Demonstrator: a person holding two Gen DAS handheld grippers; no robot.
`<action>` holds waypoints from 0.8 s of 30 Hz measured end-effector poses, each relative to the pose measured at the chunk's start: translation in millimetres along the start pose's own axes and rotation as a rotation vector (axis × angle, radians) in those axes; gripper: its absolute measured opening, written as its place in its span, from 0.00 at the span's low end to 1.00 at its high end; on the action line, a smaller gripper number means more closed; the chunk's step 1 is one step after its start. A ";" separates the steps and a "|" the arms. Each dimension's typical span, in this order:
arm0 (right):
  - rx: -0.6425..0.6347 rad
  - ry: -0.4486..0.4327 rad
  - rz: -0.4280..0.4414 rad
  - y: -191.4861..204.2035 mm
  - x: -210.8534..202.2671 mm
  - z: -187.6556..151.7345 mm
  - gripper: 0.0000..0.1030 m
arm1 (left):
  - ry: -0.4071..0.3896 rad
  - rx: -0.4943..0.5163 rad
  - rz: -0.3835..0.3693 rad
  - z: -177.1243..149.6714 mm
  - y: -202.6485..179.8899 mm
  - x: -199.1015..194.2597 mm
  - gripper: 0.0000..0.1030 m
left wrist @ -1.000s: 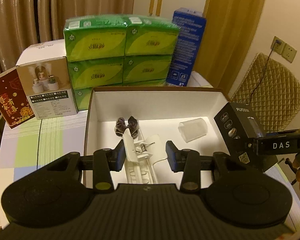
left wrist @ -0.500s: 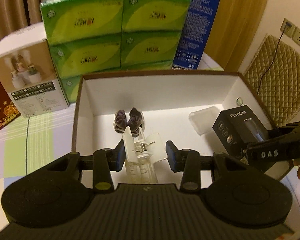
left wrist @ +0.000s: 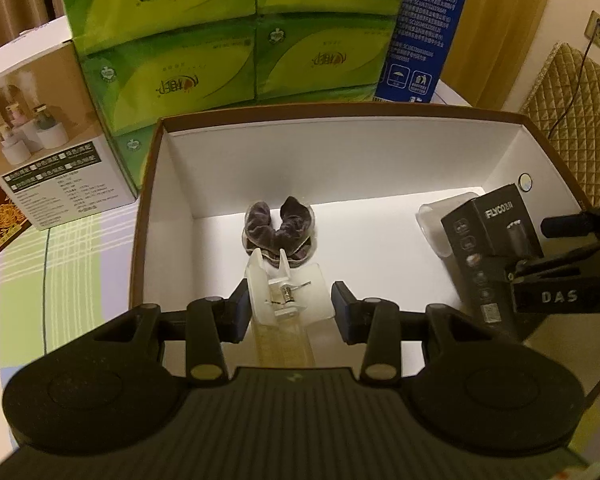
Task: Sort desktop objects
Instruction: 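Lower the FLYCO box into the brown box and open the right tool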
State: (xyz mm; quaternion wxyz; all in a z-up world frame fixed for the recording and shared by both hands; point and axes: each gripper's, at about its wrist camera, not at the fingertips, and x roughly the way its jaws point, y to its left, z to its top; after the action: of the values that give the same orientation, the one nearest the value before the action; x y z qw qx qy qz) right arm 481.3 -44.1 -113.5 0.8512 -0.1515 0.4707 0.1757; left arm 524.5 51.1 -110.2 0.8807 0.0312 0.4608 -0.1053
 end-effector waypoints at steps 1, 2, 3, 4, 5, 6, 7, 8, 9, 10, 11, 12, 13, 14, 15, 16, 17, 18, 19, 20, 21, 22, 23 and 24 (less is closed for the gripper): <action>0.003 -0.005 0.013 -1.8 -0.7 0.0 0.81 | -0.001 0.002 0.003 0.4 -0.4 1.7 0.36; 0.003 -0.009 0.019 -2.5 -1.7 0.8 0.84 | -0.001 0.007 0.007 0.6 -1.0 3.7 0.36; 0.005 -0.016 0.024 -3.6 -3.5 0.6 0.85 | 0.001 0.010 0.012 0.8 -1.9 5.4 0.36; 0.009 -0.022 0.033 -4.5 -5.3 0.3 0.86 | 0.002 0.012 0.015 0.9 -2.3 7.2 0.36; 0.015 -0.027 0.051 -6.1 -7.5 -0.5 0.86 | 0.002 0.011 0.017 1.1 -2.6 9.0 0.36; 0.025 -0.031 0.062 -7.8 -9.4 -1.3 0.87 | 0.002 0.012 0.019 1.3 -2.7 10.5 0.36; 0.033 -0.033 0.067 -9.2 -10.9 -2.0 0.87 | 0.004 0.013 0.019 1.7 -2.5 11.9 0.36; 0.037 -0.037 0.075 -10.3 -12.9 -2.7 0.88 | 0.012 0.012 0.013 2.0 -2.2 13.0 0.36; 0.039 -0.040 0.088 -12.1 -14.9 -3.7 0.88 | 0.018 0.011 0.004 2.1 -1.8 13.7 0.36; 0.042 -0.040 0.095 -13.8 -16.9 -4.3 0.90 | 0.016 0.010 0.001 2.1 -1.6 13.0 0.37; 0.045 -0.040 0.107 -15.1 -19.0 -5.5 0.91 | 0.009 0.010 0.007 2.1 -1.5 11.5 0.38; 0.048 -0.041 0.119 -16.4 -20.9 -6.6 0.91 | 0.003 0.013 0.005 2.2 -1.8 9.9 0.42; 0.053 -0.044 0.129 -17.8 -23.1 -8.4 0.92 | 0.001 0.014 -0.001 2.4 -2.1 8.3 0.46; 0.060 -0.050 0.139 -19.5 -26.1 -10.9 0.93 | 0.001 0.012 -0.007 2.4 -2.7 6.2 0.47; 0.063 -0.053 0.152 -20.7 -28.7 -12.4 0.93 | 0.000 0.011 -0.009 2.8 -3.9 4.6 0.50; 0.065 -0.054 0.164 -21.8 -31.3 -14.0 0.93 | -0.004 0.012 -0.012 2.8 -5.1 2.0 0.52; 0.066 -0.057 0.177 -22.3 -34.7 -16.4 0.94 | -0.008 0.013 -0.015 2.7 -6.1 -1.3 0.53; 0.067 -0.060 0.185 -22.6 -38.0 -18.6 0.94 | -0.013 0.013 -0.020 2.0 -6.8 -5.6 0.55; 0.067 -0.065 0.193 -22.7 -42.4 -21.3 0.95 | -0.018 0.011 -0.025 1.2 -6.9 -9.8 0.58; 0.065 -0.072 0.199 -22.7 -46.7 -23.8 0.95 | -0.025 0.008 -0.023 -0.1 -7.0 -14.9 0.59; 0.063 -0.077 0.205 -22.6 -50.8 -26.4 0.95 | -0.034 0.007 -0.019 -1.7 -7.4 -20.5 0.65; 0.060 -0.081 0.210 -22.3 -54.8 -29.2 0.96 | -0.042 0.009 -0.016 -3.7 -8.2 -26.6 0.69; 0.058 -0.087 0.216 -21.6 -59.4 -31.9 0.96 | -0.050 0.011 -0.013 -5.8 -8.8 -32.1 0.69; 0.058 -0.093 0.222 -21.0 -64.1 -34.7 0.96 | -0.060 0.013 -0.011 -7.7 -9.7 -37.7 0.69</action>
State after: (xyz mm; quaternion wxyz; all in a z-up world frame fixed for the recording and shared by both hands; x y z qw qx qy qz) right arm 432.9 -87.6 -74.5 0.8514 -0.0654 0.4497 0.2620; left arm 495.4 48.8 -83.4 0.8932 0.0314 0.4338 -0.1142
